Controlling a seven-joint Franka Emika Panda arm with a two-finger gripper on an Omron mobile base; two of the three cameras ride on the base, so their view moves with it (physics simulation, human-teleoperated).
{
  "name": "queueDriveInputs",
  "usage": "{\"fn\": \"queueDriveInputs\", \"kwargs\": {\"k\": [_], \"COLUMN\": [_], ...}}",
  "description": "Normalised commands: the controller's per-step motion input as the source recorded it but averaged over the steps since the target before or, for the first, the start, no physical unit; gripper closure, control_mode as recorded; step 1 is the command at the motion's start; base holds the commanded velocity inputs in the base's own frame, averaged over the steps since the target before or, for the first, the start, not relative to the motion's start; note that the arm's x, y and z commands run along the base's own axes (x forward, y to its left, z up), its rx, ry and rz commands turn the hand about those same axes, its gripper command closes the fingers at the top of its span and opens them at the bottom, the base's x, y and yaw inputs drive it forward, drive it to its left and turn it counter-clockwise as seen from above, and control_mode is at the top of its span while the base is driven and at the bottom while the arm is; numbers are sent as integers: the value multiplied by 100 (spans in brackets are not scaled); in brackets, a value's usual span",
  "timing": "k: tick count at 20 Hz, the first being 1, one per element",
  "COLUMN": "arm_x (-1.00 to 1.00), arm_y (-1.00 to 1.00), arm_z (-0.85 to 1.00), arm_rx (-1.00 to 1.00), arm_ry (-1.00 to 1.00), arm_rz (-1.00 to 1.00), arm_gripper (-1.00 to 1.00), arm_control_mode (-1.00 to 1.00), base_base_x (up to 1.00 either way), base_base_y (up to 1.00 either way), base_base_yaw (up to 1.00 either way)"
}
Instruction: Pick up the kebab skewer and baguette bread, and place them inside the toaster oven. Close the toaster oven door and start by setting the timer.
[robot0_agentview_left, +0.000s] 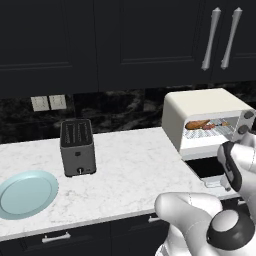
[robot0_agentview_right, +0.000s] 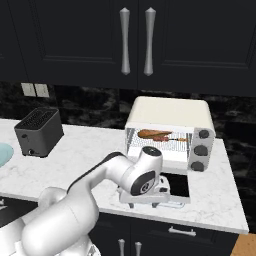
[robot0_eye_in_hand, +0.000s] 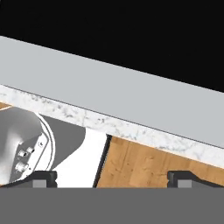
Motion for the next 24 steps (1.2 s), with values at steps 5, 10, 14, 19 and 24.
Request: {"fn": "queueDriveInputs", "kwargs": {"k": [5,10,14,19,24], "arm_x": [0,20,26,18,11], "arm_y": [0,0,0,0,1], "arm_z": [-30,-28,-31,-30,-15], "arm_rx": [0,0,0,0,0], "arm_ry": [-1,-7,-13,-15,-20], "arm_rz": [-3,-10,-15,-12,-9], "arm_gripper": [-100,-100,-100,-100,-100], "arm_control_mode": [-100,-100,-100,-100,-100], "base_base_x": [0,0,0,0,0], "base_base_y": [0,0,0,0,0], "base_base_yaw": [0,0,0,0,0]}}
